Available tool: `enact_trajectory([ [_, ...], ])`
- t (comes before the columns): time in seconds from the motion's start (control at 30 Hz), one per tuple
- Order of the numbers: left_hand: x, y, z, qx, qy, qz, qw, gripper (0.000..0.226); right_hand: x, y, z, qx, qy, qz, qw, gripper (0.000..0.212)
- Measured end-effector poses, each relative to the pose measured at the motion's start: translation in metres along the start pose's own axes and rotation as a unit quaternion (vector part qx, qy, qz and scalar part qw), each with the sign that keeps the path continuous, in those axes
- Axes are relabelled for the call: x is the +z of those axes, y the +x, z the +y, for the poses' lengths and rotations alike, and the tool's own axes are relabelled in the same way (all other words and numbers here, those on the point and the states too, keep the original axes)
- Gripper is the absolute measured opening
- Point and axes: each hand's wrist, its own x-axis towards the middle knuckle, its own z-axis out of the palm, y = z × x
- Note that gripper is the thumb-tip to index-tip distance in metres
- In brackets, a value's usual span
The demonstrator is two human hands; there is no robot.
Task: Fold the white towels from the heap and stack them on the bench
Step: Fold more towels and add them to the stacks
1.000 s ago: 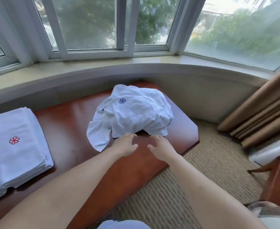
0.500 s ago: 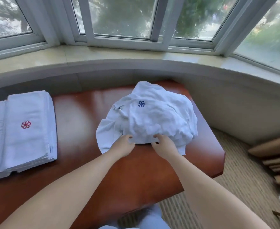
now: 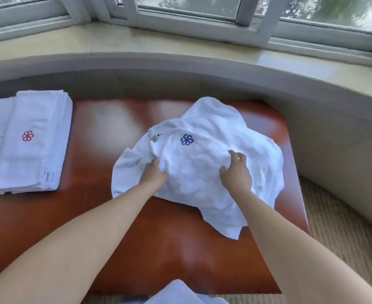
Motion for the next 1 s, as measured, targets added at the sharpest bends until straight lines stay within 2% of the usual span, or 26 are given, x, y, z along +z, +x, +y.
enact_trajectory([
  [0.03, 0.003, 0.005, 0.000, -0.009, 0.002, 0.005, 1.000, 0.047, -0.001, 0.010, 0.003, 0.017, 0.010, 0.016, 1.000, 0.057],
  [0.13, 0.010, 0.015, -0.003, -0.022, 0.001, 0.034, 0.999, 0.012, -0.003, 0.029, 0.010, 0.065, 0.030, 0.011, 0.997, 0.047],
  [0.23, 0.017, 0.017, -0.006, -0.026, 0.017, 0.053, 0.998, 0.022, -0.005, 0.038, 0.013, 0.050, 0.028, 0.001, 0.998, 0.029],
  [0.33, 0.020, 0.016, -0.010, -0.029, -0.005, 0.072, 0.997, 0.018, -0.007, 0.035, 0.010, 0.014, 0.036, 0.019, 0.999, 0.015],
  [0.6, 0.022, 0.007, -0.010, 0.002, 0.005, 0.068, 0.998, 0.024, -0.007, 0.001, 0.009, -0.058, -0.020, 0.011, 0.998, 0.004],
  [0.77, 0.005, -0.044, -0.051, -0.011, -0.031, 0.054, 0.998, 0.013, 0.012, -0.043, -0.006, -0.089, -0.047, -0.037, 0.994, 0.006],
  [0.9, -0.020, -0.090, -0.107, -0.064, -0.044, 0.038, 0.996, 0.003, 0.041, -0.096, -0.025, -0.100, -0.035, -0.135, 0.985, 0.013],
  [1.0, -0.032, -0.125, -0.150, -0.073, -0.057, 0.072, 0.993, 0.014, 0.065, -0.137, -0.036, -0.115, -0.044, -0.197, 0.973, 0.011],
])
